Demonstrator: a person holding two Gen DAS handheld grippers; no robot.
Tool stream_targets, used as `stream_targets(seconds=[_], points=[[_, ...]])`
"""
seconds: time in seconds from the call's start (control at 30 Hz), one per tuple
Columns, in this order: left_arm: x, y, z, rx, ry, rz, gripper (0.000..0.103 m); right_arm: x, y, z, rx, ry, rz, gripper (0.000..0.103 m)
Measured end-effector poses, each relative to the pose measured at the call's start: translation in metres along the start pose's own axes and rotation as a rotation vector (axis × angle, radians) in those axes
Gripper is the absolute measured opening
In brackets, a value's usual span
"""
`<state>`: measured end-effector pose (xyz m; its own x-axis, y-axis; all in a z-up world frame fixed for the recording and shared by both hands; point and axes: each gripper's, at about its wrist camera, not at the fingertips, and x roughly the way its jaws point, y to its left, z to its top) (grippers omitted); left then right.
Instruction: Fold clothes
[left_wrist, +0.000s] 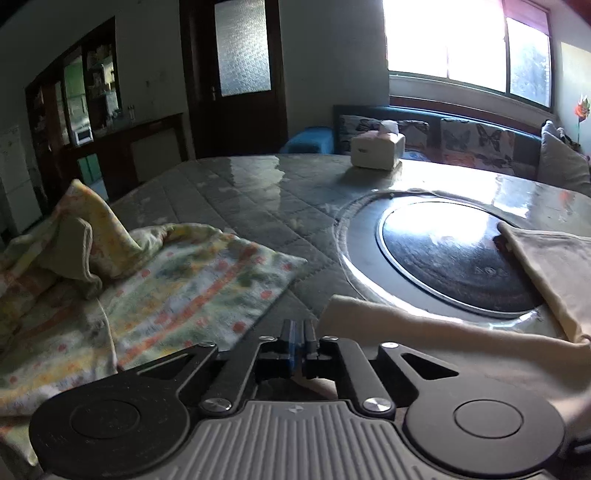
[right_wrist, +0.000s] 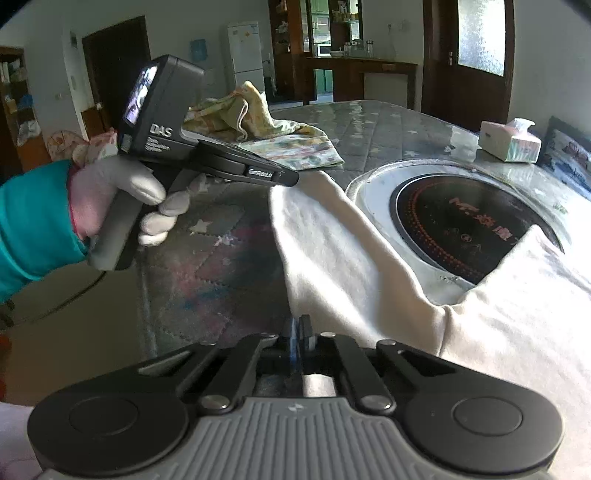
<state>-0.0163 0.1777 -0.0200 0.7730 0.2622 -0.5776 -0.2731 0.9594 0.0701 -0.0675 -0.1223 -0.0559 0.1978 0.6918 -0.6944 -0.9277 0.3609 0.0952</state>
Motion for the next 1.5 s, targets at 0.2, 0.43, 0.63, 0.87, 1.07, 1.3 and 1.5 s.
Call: stream_targets(seconds=[0.2,0.43,0.63,0.87,1.07,1.3,1.5], points=[[0.005,-0.001,0.0,0.02,-0.002,0.032,0.002,0.001,0.011,-0.006,-0.024,0.017,0.059,0.0],[0.003,0.004,0.0,-0.004,0.001,0.027,0.002,-0.01,0.008,0.004,-0.019,-0.034,-0.003,0.012],[0.004,0.002,0.001,0.009,0.005,0.019,0.002,0.012,0.008,0.007,-0.01,-0.005,-0.048,0.022],[0.005,0.004,0.004,0.004,-0.005,0.039,0.002,0.003,0.004,0.005,0.029,-0.016,0.017,0.001],[0.013,0.006,0.0,-0.009,0.023,0.056,0.003,0.002,0.005,0.0,0.042,-0.012,0.081,0.008],[-0.016,-0.02,0.004,-0.005,-0.002,-0.092,0.005,-0.033,-0.011,0.0,0.11,-0.042,0.035,0.01],[-0.032,-0.068,-0.004,0.015,0.017,-0.27,0.006,-0.039,-0.022,-0.016,0.133,0.01,-0.035,0.017]])
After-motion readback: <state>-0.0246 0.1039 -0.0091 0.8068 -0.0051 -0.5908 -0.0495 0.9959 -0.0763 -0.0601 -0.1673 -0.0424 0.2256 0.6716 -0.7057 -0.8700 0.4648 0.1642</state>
